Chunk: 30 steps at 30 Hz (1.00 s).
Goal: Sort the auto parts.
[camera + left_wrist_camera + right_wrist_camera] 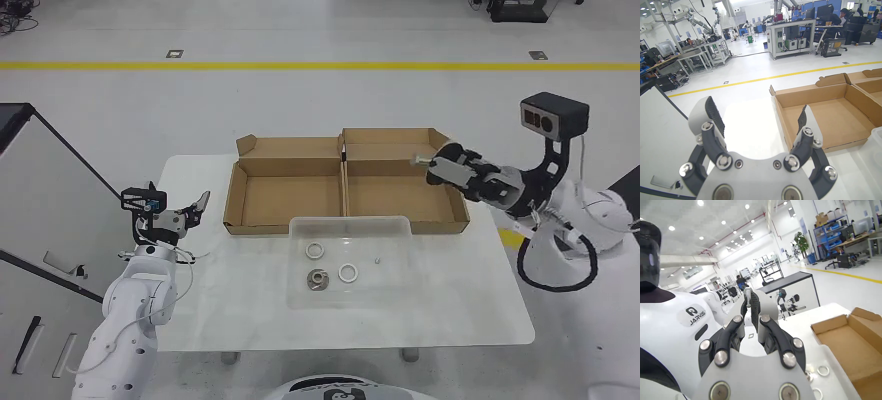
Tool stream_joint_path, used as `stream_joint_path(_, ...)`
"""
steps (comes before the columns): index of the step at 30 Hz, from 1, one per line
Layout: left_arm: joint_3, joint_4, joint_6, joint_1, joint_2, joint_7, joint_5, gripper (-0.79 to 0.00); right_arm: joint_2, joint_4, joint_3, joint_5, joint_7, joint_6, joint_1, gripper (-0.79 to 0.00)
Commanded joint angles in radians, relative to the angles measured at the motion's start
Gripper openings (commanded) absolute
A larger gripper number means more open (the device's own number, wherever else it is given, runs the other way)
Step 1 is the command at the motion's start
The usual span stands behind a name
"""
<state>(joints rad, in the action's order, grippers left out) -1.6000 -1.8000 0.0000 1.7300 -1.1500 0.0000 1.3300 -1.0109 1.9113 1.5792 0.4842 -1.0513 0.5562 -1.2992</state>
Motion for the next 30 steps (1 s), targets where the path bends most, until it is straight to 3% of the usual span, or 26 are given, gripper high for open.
stream_joint_path(1,0.000,0.000,0.000,0.000,0.000,0.000,0.000,0.000,0.007,-0.025,0.017,-0.078,-0.051,-0.016,0.034,-0.785)
stream_joint_path(12,0.000,0.000,0.000,0.000,0.000,0.000,0.000,0.000,0.030,-0.166,0.029,-0.239,-0.187,-0.012,0.144,-0.785)
stream_joint_path(20,0.000,0.000,0.000,0.000,0.000,0.000,0.000,0.000,0.047,-0.215,0.012,-0.404,-0.222,-0.009,0.185,-0.785)
stream_joint_path(30,0.000,0.000,0.000,0.000,0.000,0.000,0.000,0.000,0.049,-0.232,-0.004,-0.414,-0.216,-0.003,0.202,-0.785)
